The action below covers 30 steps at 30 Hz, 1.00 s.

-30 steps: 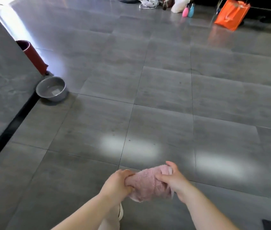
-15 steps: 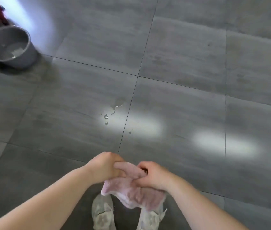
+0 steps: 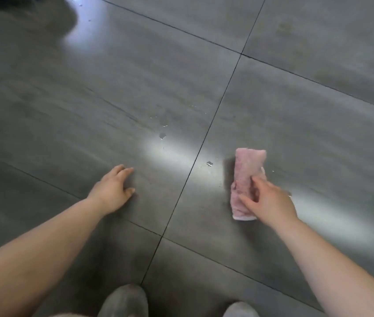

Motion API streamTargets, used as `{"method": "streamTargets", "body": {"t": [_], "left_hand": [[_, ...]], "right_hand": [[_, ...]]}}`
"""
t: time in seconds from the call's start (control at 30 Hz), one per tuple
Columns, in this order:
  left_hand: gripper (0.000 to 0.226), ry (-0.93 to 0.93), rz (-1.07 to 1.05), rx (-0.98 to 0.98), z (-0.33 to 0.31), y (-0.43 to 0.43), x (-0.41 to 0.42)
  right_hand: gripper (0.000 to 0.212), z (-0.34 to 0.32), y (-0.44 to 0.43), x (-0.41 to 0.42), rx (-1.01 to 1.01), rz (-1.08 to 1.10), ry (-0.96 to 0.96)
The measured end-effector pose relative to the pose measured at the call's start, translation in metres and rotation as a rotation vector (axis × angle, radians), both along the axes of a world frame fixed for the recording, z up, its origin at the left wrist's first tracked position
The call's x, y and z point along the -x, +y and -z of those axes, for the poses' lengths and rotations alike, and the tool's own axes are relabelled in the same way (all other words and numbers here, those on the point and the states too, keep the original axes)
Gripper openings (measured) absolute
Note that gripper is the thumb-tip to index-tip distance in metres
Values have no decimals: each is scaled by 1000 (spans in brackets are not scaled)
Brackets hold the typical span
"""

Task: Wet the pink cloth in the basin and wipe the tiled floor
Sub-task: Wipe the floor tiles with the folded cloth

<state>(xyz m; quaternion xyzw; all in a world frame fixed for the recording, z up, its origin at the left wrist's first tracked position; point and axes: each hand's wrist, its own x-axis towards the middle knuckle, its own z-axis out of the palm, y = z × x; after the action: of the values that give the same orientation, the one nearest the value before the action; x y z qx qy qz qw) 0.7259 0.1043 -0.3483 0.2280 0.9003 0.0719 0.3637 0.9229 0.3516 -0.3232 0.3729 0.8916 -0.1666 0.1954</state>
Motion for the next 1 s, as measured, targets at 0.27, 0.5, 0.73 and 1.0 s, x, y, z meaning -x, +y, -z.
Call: {"method": "streamTargets", "body": {"t": [0.27, 0.5, 0.73, 1.0], "left_hand": [[74, -3, -92, 123, 11, -62, -14], [72, 111, -87, 19, 17, -15, 12], [74, 180, -311, 41, 40, 1, 38], [64, 279, -385, -18, 64, 6, 35]], "right_hand": [[83, 45, -11, 27, 81, 15, -41], [69, 63, -65, 61, 20, -649, 95], [62, 64, 48, 39, -54, 66, 227], [67, 88, -20, 96, -165, -129, 184]]}}
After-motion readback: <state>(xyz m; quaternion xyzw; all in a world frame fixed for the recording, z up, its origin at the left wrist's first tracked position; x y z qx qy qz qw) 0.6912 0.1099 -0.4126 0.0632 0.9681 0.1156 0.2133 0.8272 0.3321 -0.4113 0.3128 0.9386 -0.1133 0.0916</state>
